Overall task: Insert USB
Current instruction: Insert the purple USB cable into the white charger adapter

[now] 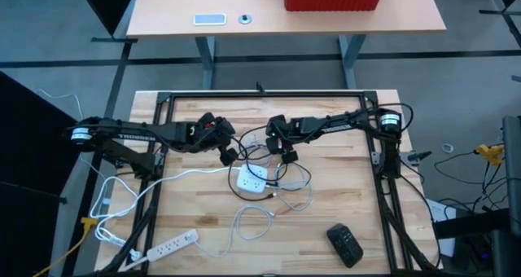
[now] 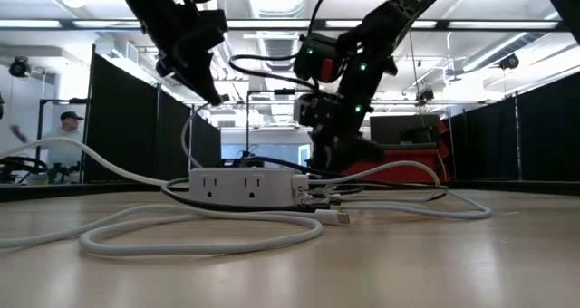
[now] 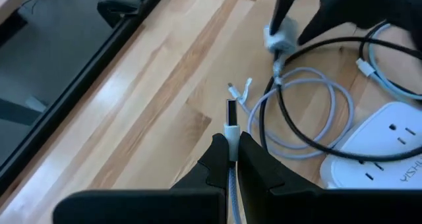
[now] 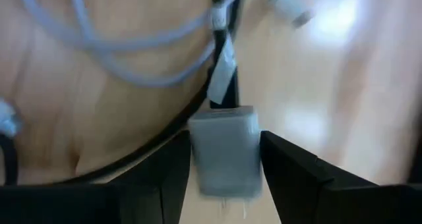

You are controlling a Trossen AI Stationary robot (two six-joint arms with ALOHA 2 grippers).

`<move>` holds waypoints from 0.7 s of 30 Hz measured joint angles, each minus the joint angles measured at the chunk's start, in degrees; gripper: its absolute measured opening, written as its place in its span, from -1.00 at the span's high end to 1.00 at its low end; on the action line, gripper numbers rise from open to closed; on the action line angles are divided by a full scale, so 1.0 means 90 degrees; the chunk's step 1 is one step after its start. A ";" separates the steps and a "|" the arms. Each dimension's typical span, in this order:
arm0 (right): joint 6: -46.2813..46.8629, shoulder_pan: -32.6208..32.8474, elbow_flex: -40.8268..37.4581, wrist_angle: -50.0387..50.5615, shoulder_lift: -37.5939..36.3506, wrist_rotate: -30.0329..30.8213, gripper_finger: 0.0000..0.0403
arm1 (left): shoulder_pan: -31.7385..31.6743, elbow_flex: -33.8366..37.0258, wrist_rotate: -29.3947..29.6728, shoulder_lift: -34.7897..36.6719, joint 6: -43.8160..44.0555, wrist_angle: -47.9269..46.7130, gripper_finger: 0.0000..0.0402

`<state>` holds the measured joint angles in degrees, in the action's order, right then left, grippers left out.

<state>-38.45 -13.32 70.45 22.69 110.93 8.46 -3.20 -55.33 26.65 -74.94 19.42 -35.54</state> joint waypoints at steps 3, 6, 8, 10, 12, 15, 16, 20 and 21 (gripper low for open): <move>0.0038 -0.0011 0.0008 -0.0072 0.0258 -0.0011 0.19 | 0.0000 0.0000 -0.0007 0.0000 0.0021 -0.0013 1.00; 0.0153 -0.0038 0.0005 -0.0126 0.0423 -0.0111 0.21 | 0.0000 0.0000 -0.0021 0.0002 0.0065 -0.0008 1.00; 0.0282 -0.0049 0.0009 -0.0144 0.0518 -0.0176 0.23 | 0.0005 0.0000 -0.0028 0.0002 0.0090 -0.0005 1.00; 0.0435 -0.0066 0.0011 -0.0097 0.0521 -0.0223 0.28 | 0.0005 0.0000 -0.0037 0.0002 0.0099 -0.0008 1.00; 0.0655 -0.0088 0.0013 -0.0003 0.0503 -0.0281 0.37 | 0.0005 0.0000 -0.0036 0.0002 0.0104 -0.0007 1.00; 0.0987 -0.0187 0.0002 0.0156 0.0357 -0.0602 0.39 | 0.0005 0.0000 -0.0036 0.0002 0.0099 0.0000 1.00; 0.1083 -0.0228 -0.0008 0.0242 0.0256 -0.0779 0.39 | 0.0005 0.0000 -0.0036 0.0002 0.0081 0.0015 1.00; 0.1325 -0.0315 -0.0062 0.0787 -0.0245 -0.1067 0.39 | 0.0005 0.0000 -0.0036 0.0002 -0.0020 0.0067 1.00; 0.1312 -0.0322 -0.0050 0.0889 -0.0443 -0.1150 0.39 | 0.0005 0.0000 -0.0034 0.0002 -0.0121 0.0111 1.00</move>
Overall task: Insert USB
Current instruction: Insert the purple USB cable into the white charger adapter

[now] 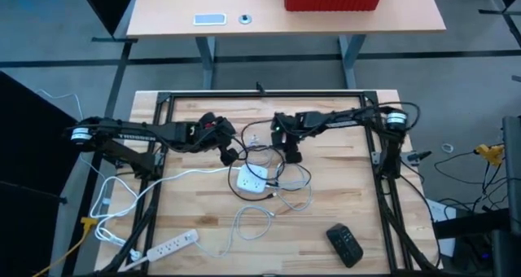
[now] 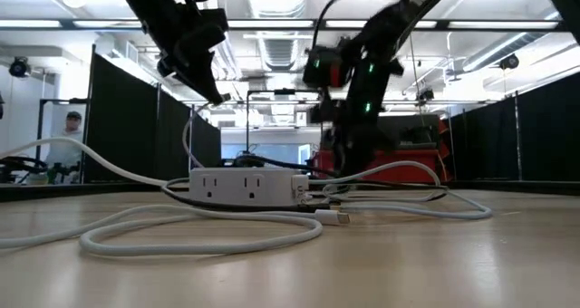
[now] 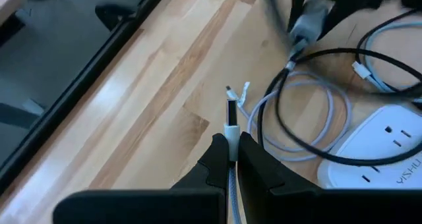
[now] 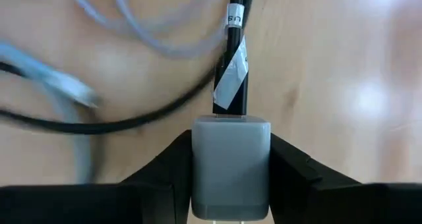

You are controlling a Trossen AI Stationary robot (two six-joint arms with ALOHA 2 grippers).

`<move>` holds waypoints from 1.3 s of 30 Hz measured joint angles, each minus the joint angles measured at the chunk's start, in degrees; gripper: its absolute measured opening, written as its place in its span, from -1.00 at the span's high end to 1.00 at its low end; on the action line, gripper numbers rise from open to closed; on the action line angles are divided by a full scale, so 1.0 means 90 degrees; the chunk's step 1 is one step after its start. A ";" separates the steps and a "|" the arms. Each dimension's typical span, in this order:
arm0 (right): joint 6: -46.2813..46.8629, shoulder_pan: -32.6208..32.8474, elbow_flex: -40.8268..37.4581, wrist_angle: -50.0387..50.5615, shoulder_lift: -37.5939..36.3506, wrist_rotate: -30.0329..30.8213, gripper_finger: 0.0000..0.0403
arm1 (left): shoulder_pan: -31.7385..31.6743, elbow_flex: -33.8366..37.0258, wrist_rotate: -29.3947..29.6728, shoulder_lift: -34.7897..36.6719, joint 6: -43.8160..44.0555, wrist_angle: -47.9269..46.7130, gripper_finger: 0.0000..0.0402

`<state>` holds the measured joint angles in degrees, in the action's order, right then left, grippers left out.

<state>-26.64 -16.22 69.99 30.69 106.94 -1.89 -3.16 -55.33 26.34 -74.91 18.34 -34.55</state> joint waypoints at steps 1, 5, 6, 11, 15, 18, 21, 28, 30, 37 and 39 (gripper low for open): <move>-0.0041 -0.0014 0.0044 0.0122 -0.0246 -0.0181 0.39 | 0.0000 0.0000 0.0002 0.0000 -0.0108 0.0070 1.00; 0.0282 -0.0068 0.0077 0.0790 -0.1106 -0.1361 0.39 | 0.0000 0.0000 -0.0039 0.0000 -0.0662 0.0719 1.00; 0.0442 -0.0079 0.0065 0.0940 -0.1289 -0.1756 0.39 | 0.0000 0.0000 -0.0059 0.0000 -0.0828 0.0980 1.00; 0.1346 -0.0071 0.0078 0.1181 -0.2308 -0.3312 0.39 | 0.0000 0.0000 -0.0372 0.0000 -0.1714 0.2686 1.00; 0.1891 -0.0001 0.0069 0.1244 -0.2827 -0.4080 0.39 | -0.0045 -0.0003 -0.0380 0.0000 -0.2229 0.3845 1.00; 0.2332 0.0021 0.0053 0.1441 -0.3192 -0.4180 0.39 | -0.0159 -0.0029 -0.0407 0.0000 -0.2312 0.4228 1.00; 0.2406 0.0016 -0.0028 0.2209 -0.3398 -0.3638 0.39 | -0.0346 -0.0035 -0.0453 -0.0121 -0.2323 0.4135 1.00; 0.3021 0.0051 -0.0736 0.3048 -0.3754 -0.2777 0.39 | -0.0898 -0.0039 -0.0743 -0.1034 -0.3056 0.3581 1.00; 0.3372 0.0121 -0.1086 0.3023 -0.3826 -0.2751 0.39 | -0.0971 -0.0036 -0.1275 -0.1272 -0.3050 0.3701 1.00; 0.4282 0.0815 -0.2201 0.2756 -0.4159 -0.2548 0.39 | -0.0848 -0.0036 -0.2661 -0.1528 -0.2838 0.4435 1.00; 0.4520 0.1046 -0.2378 0.2446 -0.4306 -0.2499 0.39 | -0.0839 -0.0036 -0.2700 -0.1521 -0.2809 0.4523 1.00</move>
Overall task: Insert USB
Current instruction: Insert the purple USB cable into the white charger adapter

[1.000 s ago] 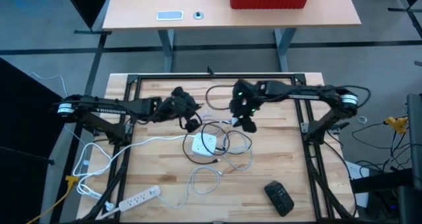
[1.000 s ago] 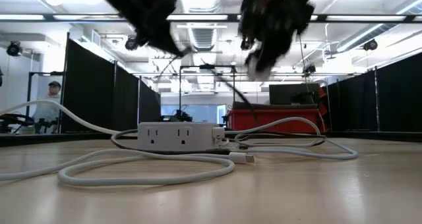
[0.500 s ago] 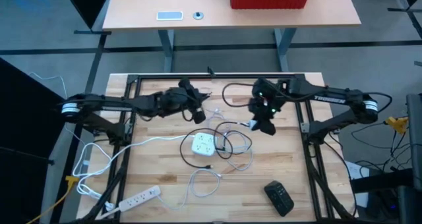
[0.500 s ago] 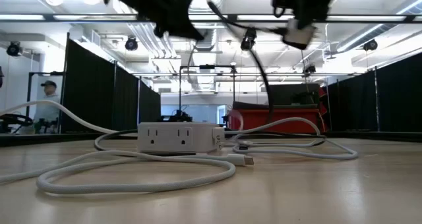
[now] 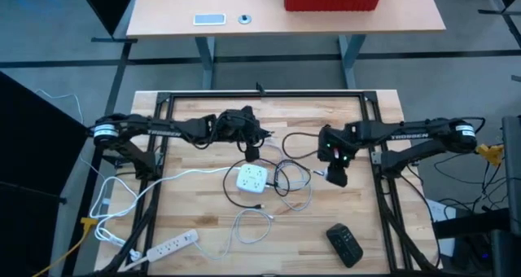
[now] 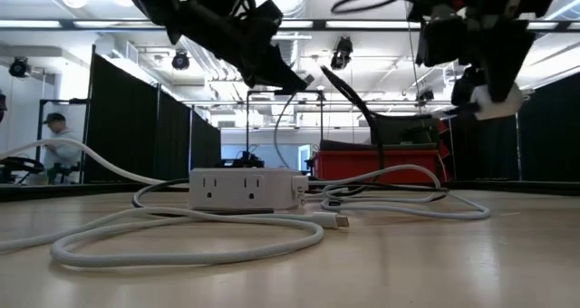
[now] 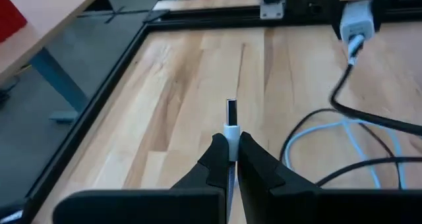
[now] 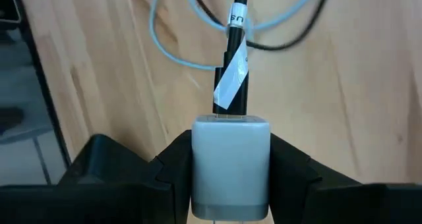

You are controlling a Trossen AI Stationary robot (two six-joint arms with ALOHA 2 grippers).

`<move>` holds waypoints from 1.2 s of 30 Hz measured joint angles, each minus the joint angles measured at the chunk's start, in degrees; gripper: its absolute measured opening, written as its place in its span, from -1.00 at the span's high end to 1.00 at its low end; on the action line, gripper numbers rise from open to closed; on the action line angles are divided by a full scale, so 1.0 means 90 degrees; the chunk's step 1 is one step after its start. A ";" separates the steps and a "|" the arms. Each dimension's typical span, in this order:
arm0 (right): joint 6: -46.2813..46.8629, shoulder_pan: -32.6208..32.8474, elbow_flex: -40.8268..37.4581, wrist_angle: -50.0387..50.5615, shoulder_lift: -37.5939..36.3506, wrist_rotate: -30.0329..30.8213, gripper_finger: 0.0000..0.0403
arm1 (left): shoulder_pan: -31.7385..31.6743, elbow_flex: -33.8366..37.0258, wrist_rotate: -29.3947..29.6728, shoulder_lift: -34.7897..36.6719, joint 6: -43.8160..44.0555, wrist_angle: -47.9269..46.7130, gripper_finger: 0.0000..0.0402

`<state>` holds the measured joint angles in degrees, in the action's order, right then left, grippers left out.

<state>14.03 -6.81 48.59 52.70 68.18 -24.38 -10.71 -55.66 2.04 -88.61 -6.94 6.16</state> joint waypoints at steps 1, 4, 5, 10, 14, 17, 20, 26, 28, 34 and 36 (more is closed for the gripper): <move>0.0150 0.0133 -0.0047 -0.0166 -0.0064 0.0175 0.39 | 0.0005 0.0000 0.0008 0.0015 0.0012 -0.0010 1.00; 0.0319 0.0492 0.0022 -0.0491 -0.0186 0.0878 0.39 | 0.0026 -0.0020 0.0082 0.0036 -0.0014 0.0022 1.00; 0.0321 0.0587 0.0096 -0.0548 -0.0204 0.1049 0.39 | 0.0043 -0.0048 0.0171 0.0047 -0.0058 0.0031 1.00; 0.0327 0.0894 0.0802 -0.0726 -0.0166 0.1428 0.39 | 0.0199 -0.0246 0.0811 0.0077 -0.0704 -0.0003 1.00; 0.0162 0.0896 0.1615 -0.0774 -0.0049 0.1434 0.39 | 0.0442 -0.0518 0.1561 0.0101 -0.1912 -0.0015 1.00; -0.0171 0.0896 0.2119 -0.0765 0.0017 0.1426 0.39 | 0.0749 -0.0762 0.2460 0.0103 -0.3418 -0.0018 1.00; -0.0222 0.0896 0.2452 -0.0793 0.0017 0.1255 0.39 | 0.1019 -0.1008 0.3064 0.0103 -0.4852 -0.0020 1.00; 0.0124 0.0894 0.2776 -0.0875 0.0022 0.0902 0.39 | 0.1280 -0.1389 0.3452 0.0217 -0.5984 -0.0023 1.00; 0.0395 0.0894 0.2779 -0.1031 0.0028 0.0820 0.39 | 0.1331 -0.1506 0.3502 0.0277 -0.6233 -0.0019 1.00; 0.1340 0.0861 0.2758 -0.1388 0.0117 0.0855 0.39 | 0.1379 -0.1507 0.3391 0.0681 -0.6291 -0.0009 1.00; 0.1854 0.0799 0.2755 -0.1538 0.0243 0.0846 0.39 | 0.1376 -0.1409 0.3234 0.0819 -0.6290 -0.0011 1.00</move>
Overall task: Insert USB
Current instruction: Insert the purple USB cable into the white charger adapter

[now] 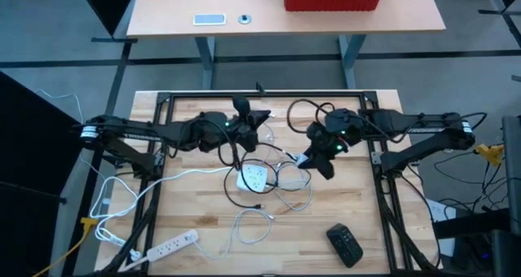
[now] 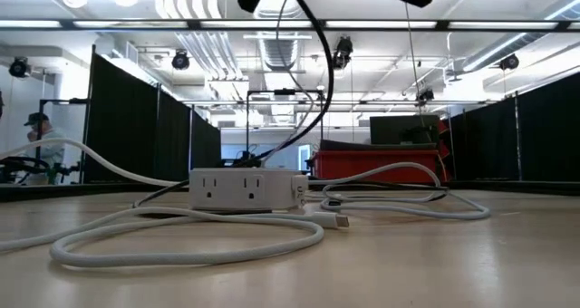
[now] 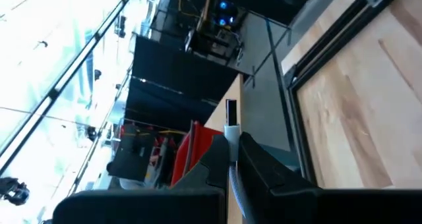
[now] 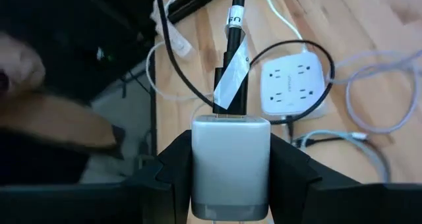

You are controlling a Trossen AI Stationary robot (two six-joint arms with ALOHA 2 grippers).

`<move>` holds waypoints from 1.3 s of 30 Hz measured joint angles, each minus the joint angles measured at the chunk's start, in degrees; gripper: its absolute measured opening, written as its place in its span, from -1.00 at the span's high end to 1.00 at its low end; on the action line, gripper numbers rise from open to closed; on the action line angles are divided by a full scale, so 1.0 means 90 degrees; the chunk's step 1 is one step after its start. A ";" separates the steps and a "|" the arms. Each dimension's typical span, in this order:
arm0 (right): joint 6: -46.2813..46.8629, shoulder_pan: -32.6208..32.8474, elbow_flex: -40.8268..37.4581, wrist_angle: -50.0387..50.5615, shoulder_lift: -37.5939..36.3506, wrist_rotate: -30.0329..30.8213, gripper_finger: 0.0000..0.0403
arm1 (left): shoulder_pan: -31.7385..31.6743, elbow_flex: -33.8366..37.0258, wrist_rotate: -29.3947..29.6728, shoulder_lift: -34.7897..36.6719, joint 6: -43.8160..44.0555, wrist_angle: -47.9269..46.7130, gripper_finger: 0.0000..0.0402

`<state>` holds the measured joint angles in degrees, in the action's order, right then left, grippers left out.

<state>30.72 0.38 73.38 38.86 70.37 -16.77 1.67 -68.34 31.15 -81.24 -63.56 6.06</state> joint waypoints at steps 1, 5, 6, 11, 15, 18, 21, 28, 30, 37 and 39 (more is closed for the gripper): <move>0.0257 -0.0032 -0.0002 -0.0076 0.0063 -0.0006 0.39 | -0.0002 0.0050 -0.0080 0.0069 0.0001 -0.0002 1.00; 0.0934 -0.0213 -0.0001 -0.0604 0.0525 -0.0453 0.39 | 0.0003 0.0363 -0.0470 0.0351 0.0282 -0.0040 1.00; 0.0920 -0.0218 0.0023 -0.0630 0.0657 -0.0490 0.39 | 0.0003 0.0425 -0.0533 0.0451 0.0443 -0.0098 1.00; 0.0688 -0.0213 0.0054 -0.0557 0.1171 -0.0520 0.39 | -0.0215 0.0655 -0.0876 0.0961 0.1678 -0.1272 1.00; 0.0756 -0.0211 0.0054 -0.0477 0.1460 -0.0520 0.39 | -0.0947 0.0702 -0.1801 0.1097 0.2866 -0.3187 1.00; 0.0727 -0.0208 0.0054 -0.0473 0.1591 -0.0579 0.39 | -0.1747 0.0852 -0.3233 0.0891 0.3738 -0.4174 1.00; 0.0685 -0.0208 0.0054 -0.0462 0.1678 -0.0663 0.39 | -0.2496 0.1148 -0.4508 0.0566 0.4441 -0.4368 1.00; 0.0582 -0.0197 0.0052 -0.0461 0.1642 -0.0688 0.39 | -0.3619 0.1348 -0.4900 -0.1123 0.5030 -0.4187 1.00; 0.0448 -0.0198 0.0053 -0.0462 0.1639 -0.0689 0.39 | -0.3715 0.1348 -0.4900 -0.1684 0.5029 -0.4000 1.00; -0.0369 -0.0213 0.0054 -0.0266 0.1630 -0.0685 0.39 | -0.3667 0.1316 -0.5023 -0.2391 0.5144 -0.3825 1.00; -0.0611 -0.0248 0.0054 -0.0256 0.1639 -0.0677 0.39 | -0.3619 0.1334 -0.5034 -0.2316 0.5147 -0.3774 1.00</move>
<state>25.22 -1.85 73.87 36.55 85.12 -22.87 -30.90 -56.33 -14.15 -102.08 -17.23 -27.91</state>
